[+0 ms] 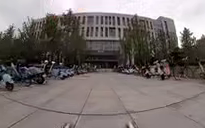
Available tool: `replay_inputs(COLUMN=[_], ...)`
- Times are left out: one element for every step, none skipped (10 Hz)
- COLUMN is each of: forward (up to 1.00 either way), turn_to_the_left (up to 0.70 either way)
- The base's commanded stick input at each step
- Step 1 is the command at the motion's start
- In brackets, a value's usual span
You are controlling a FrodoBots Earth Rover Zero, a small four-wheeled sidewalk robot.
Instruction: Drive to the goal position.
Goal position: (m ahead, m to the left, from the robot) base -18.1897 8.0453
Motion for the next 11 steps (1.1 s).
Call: replay_inputs(forward=[0.70, 0.70, 0.70, 0.70, 0.70, 0.70, 0.70, 0.70, 0.70, 0.70, 0.70], turn_to_the_left=[0.00, 0.00, 0.00, 0.00, 0.00, 0.00, 0.00, 0.00, 0.00, 0.00, 0.00])
